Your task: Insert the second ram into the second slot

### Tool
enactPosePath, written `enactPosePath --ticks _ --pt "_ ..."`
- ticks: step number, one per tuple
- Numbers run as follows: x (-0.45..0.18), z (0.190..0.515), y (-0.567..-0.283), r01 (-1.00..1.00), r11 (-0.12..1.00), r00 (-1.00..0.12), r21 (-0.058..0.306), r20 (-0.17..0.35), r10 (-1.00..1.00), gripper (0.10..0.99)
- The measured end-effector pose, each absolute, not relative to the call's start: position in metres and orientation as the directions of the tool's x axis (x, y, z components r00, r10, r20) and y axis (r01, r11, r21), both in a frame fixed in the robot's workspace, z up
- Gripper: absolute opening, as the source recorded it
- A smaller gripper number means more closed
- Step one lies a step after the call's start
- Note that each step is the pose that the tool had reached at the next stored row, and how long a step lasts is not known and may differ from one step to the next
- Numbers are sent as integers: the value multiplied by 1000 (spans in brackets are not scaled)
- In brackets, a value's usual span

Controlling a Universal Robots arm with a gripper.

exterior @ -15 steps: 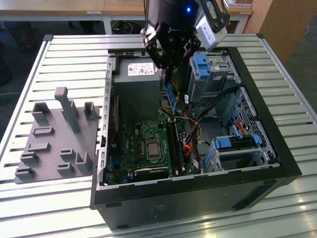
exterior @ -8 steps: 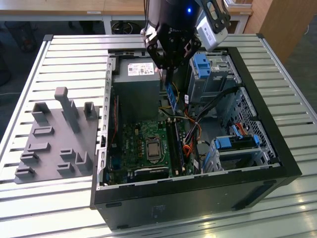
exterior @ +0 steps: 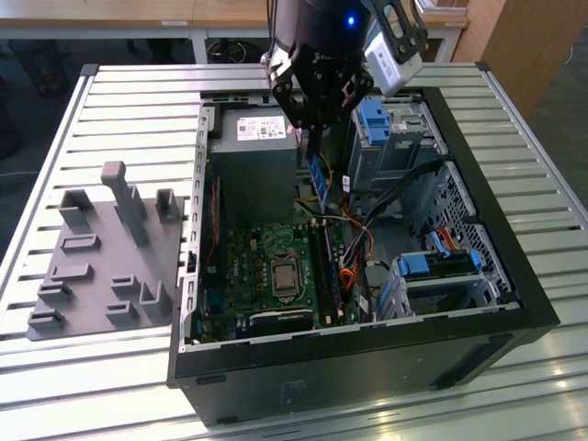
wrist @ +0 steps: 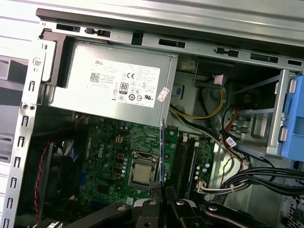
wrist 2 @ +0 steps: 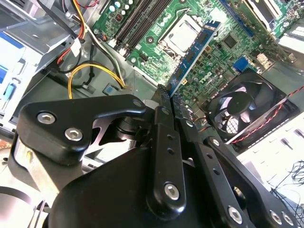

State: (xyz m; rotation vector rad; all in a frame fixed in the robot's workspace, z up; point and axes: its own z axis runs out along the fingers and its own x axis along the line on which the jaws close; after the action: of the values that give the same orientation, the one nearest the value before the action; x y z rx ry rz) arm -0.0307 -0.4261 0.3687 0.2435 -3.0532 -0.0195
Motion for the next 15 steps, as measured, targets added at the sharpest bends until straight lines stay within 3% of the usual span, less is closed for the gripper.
enactPosePath --ticks 15 --pt "-31 366 -426 -54 998 -997 16 52 -54 137"
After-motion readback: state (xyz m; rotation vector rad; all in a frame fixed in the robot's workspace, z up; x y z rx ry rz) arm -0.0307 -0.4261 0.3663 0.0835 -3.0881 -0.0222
